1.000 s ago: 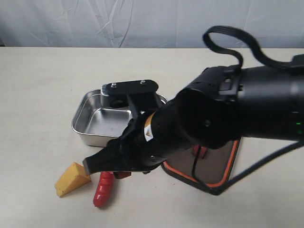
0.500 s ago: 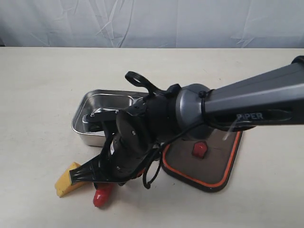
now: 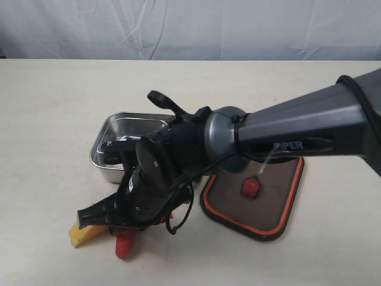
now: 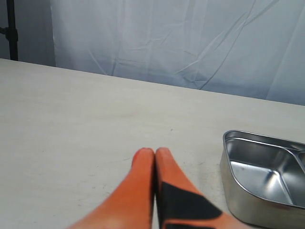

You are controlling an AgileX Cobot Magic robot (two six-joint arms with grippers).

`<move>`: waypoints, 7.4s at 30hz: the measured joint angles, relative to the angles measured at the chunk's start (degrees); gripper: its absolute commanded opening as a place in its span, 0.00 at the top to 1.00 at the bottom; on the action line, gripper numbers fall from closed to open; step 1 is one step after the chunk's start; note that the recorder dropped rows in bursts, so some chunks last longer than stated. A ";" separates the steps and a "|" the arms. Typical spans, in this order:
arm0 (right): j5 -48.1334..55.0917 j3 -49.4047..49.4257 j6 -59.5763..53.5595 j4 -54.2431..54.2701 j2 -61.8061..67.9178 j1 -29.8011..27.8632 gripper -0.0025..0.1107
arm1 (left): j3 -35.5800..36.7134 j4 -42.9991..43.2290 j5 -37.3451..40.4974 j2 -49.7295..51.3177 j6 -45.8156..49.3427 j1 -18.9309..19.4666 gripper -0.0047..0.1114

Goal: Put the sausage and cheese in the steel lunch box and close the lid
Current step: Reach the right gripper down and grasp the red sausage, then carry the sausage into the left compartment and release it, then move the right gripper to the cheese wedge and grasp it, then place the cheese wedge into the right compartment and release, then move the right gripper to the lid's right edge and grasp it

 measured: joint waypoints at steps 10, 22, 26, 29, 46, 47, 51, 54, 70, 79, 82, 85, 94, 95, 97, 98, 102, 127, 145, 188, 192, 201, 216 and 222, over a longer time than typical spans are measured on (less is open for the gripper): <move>5.13 -0.60 0.00 0.05 -0.82 0.00 0.99 | 0.00 0.00 0.00 0.00 0.00 0.00 0.96; 4.65 -0.84 0.35 -12.06 -13.19 -0.12 0.99 | 0.00 -0.10 0.00 0.00 0.00 0.00 0.96; 3.41 -3.90 2.01 -17.68 -12.85 -2.61 0.99 | 0.00 -0.10 0.00 0.00 0.00 0.00 0.96; 3.41 -6.65 1.84 -18.72 -10.50 -5.51 0.99 | 0.00 -0.10 0.00 0.00 0.00 0.00 0.96; 7.91 -19.66 -13.64 -19.39 0.48 -10.98 0.89 | 0.00 -0.10 0.00 0.00 0.00 0.00 0.96; 8.76 -20.12 -14.02 -19.29 0.92 -10.98 0.83 | 0.00 -0.10 0.00 0.00 0.00 0.00 0.96; 11.23 -21.50 -15.17 -19.19 2.02 -10.98 0.63 | 0.00 -0.10 0.00 0.00 0.00 0.00 0.96; 11.50 -21.73 -15.39 -19.10 2.24 -10.98 0.59 | 0.00 -0.10 0.00 0.00 0.00 0.00 0.96; 22.47 -25.18 -53.12 -5.71 1.89 -9.50 0.58 | 0.00 -0.10 0.00 0.00 0.00 0.00 0.96; 32.15 -25.29 -84.61 0.13 1.77 -1.74 0.41 | 0.00 -0.10 0.00 0.00 0.00 0.00 0.96; 30.26 -25.29 -86.61 -2.02 1.77 0.38 0.38 | 0.00 -0.10 0.00 0.00 0.00 0.00 0.96; 27.23 -25.29 -87.65 -3.20 1.77 1.96 0.38 | 0.00 -0.10 0.00 0.00 0.00 0.00 0.96; 22.53 -25.32 -88.96 -4.46 5.26 2.93 0.38 | 0.00 -0.10 0.00 0.00 0.00 0.00 0.96; 22.18 -25.32 -89.20 -4.54 5.63 2.93 0.38 | 0.00 -0.10 0.00 0.00 0.00 0.00 0.96; 20.54 -25.32 -89.55 -4.58 6.79 2.95 0.38 | 0.00 -0.10 0.00 0.00 0.00 0.00 0.96; 19.35 -25.32 -89.57 -4.83 7.76 2.95 0.38 | 0.00 -0.10 0.00 0.00 0.00 0.00 0.96; 17.18 -25.32 -89.67 -6.17 9.58 2.95 0.38 | 0.00 -0.10 0.00 0.00 0.00 0.00 0.96; 22.00 -25.32 -70.44 -11.10 -0.55 -1.16 0.98 | 0.00 -0.10 0.00 0.00 0.00 0.00 0.96; 28.64 -25.21 -50.04 -7.99 -1.95 -21.22 0.97 | 0.00 -0.10 0.00 0.00 0.00 0.00 0.96; 36.25 -25.11 -25.84 -24.57 -4.39 -21.32 0.48 | 0.00 -0.10 0.00 0.00 0.00 0.00 0.96; 38.43 -25.11 -20.57 -24.09 -6.66 -22.90 0.48 | 0.00 -0.10 0.00 0.00 0.00 0.00 0.96; 38.27 -16.26 -16.92 -16.74 -9.62 -34.28 0.48 | 0.00 -0.10 0.00 0.00 0.00 0.00 0.96; 13.06 12.70 -12.52 -9.93 -13.51 -41.89 0.48 | 0.00 -0.10 0.00 0.00 0.00 0.00 0.96; 9.93 15.87 -11.59 -10.03 -13.51 -41.89 0.48 | 0.00 -0.10 0.00 0.00 0.00 0.00 0.96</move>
